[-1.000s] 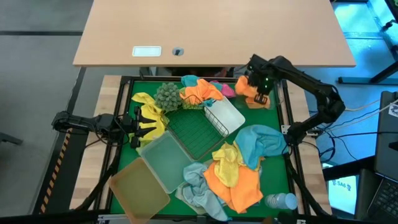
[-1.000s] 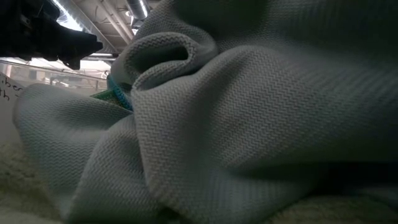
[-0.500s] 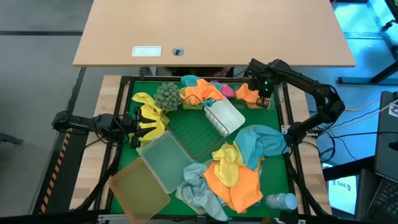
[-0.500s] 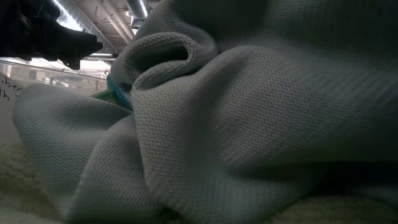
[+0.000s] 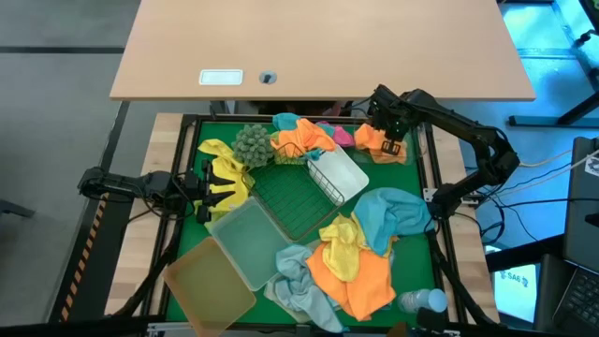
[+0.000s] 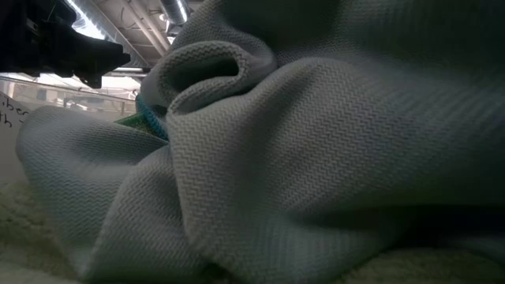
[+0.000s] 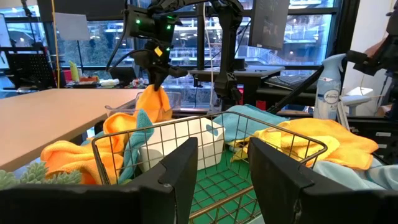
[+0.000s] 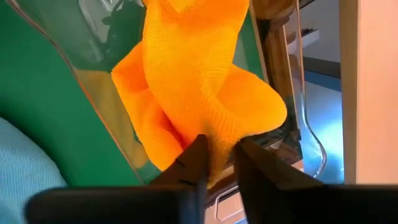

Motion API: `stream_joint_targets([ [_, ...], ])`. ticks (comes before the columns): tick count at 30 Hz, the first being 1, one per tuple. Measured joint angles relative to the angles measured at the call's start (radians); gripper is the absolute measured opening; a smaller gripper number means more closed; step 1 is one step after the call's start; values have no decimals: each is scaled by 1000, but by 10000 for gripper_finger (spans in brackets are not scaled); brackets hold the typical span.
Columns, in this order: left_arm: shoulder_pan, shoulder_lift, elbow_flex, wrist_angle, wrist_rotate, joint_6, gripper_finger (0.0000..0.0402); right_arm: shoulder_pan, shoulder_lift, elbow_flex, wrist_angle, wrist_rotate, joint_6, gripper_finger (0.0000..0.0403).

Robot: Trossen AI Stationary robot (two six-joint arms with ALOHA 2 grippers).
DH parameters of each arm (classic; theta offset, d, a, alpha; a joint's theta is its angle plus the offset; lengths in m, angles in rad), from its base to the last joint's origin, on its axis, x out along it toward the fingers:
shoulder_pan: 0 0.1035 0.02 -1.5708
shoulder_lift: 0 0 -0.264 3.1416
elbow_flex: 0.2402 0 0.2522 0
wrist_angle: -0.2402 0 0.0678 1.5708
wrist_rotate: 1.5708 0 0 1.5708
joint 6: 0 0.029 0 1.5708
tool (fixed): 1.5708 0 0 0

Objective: Sort microfiber towel by color & place in baskets
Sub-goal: Put the orange towel into the transparent bin

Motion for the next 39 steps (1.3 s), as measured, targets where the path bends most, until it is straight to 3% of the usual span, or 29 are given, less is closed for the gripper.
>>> stream_joint_targets([
  [5,0,0,0,0,0,0,137,0,0,0,-2,5,-1,154],
  [11,0,0,0,0,0,0,136,0,0,12,-8,101,-3,222],
  [16,0,0,0,0,0,0,136,0,0,87,-51,197,-3,242],
  [21,0,0,0,0,0,0,136,1,0,195,-55,193,11,243],
  [23,0,0,0,0,0,0,136,1,0,230,-10,123,49,243],
  [28,0,0,0,0,0,0,136,0,1,253,181,-215,140,244],
  [31,0,0,0,0,0,0,136,18,14,254,282,-331,166,244],
  [39,0,0,0,0,0,0,136,121,120,254,387,-351,216,244],
])
